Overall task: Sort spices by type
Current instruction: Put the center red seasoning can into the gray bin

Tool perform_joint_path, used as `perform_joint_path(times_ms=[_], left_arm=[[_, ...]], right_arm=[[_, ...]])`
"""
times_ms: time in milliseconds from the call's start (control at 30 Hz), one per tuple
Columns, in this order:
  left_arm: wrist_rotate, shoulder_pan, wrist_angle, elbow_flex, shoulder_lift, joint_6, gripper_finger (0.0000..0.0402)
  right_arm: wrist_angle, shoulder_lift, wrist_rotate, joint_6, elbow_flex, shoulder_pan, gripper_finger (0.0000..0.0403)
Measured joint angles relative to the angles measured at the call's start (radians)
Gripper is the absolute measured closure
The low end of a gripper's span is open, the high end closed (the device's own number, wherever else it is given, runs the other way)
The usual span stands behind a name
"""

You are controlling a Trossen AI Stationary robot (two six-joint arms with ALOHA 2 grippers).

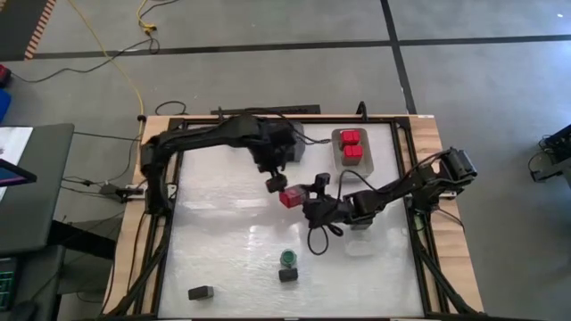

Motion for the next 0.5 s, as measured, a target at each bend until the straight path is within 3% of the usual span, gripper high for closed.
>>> perform_joint_path(times_ms=[133, 233, 300, 500], left_arm=[[-0.221, -0.036, -0.002, 0.0, -0.073, 0.07, 0.0033], [-0.272, -0.036, 0.062, -0.04, -0.117, 0.16, 0.0033], [-0.267, -0.016, 0.169, -0.145, -0.166, 0.221, 0.0033], [-0.177, 0.135, 0.567, -0.689, -0.408, 0.258, 0.0033]], right_arm=[[-0.06, 0.0, 0.005, 0.045, -0.001, -0.013, 0.0168], [-0.045, 0.0, 0.014, 0.05, -0.001, -0.026, 0.0168], [-0.047, 0.0, 0.028, 0.062, -0.001, -0.038, 0.0168], [-0.048, 0.0, 0.036, 0.089, -0.001, -0.078, 0.0166]])
